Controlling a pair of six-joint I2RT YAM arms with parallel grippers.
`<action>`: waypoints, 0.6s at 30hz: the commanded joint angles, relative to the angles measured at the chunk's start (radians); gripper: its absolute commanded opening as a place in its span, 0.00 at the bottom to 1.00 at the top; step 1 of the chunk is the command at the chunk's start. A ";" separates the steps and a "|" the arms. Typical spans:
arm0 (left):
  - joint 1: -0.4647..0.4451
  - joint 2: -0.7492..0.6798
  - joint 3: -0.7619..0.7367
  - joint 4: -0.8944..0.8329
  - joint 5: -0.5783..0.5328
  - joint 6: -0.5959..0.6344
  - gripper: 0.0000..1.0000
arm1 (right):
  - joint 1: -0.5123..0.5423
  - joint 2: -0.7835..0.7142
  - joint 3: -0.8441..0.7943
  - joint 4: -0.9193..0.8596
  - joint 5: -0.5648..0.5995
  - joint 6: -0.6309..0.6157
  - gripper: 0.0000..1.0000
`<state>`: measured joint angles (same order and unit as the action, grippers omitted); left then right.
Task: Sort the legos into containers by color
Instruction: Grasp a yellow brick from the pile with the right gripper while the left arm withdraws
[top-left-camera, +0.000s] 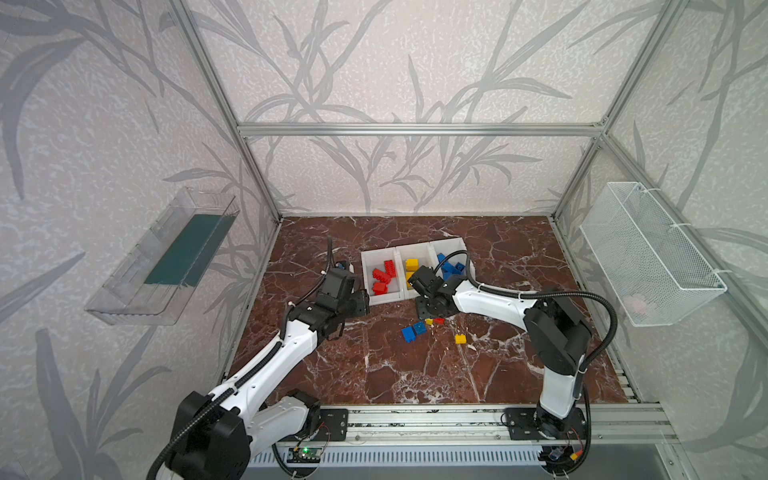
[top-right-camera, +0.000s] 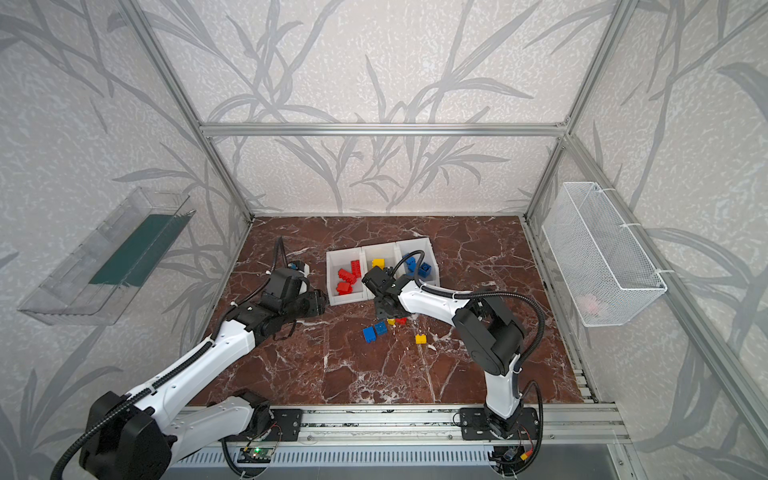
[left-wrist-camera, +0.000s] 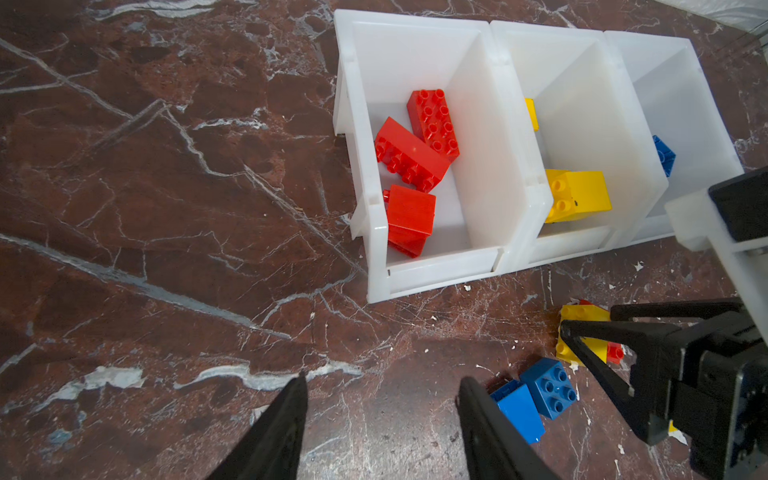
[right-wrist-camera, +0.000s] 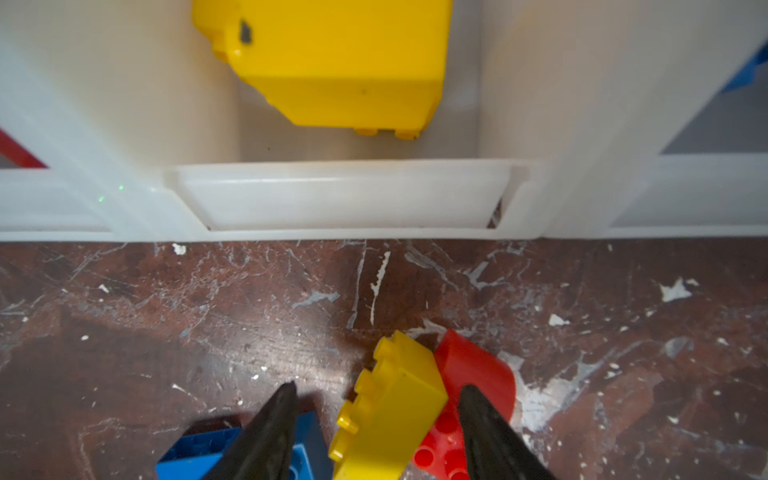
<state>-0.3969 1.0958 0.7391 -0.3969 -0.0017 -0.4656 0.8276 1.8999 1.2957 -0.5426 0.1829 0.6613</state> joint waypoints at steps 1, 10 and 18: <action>0.006 -0.025 -0.010 -0.019 -0.008 -0.013 0.61 | 0.007 0.025 0.025 -0.018 0.017 0.017 0.55; 0.006 -0.030 -0.014 -0.020 -0.004 -0.015 0.61 | 0.013 0.047 0.034 -0.014 0.009 0.010 0.40; 0.006 -0.039 -0.018 -0.024 -0.007 -0.017 0.61 | 0.022 0.047 0.029 -0.005 0.003 0.001 0.27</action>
<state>-0.3962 1.0790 0.7349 -0.3969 0.0006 -0.4690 0.8448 1.9453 1.3010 -0.5430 0.1818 0.6624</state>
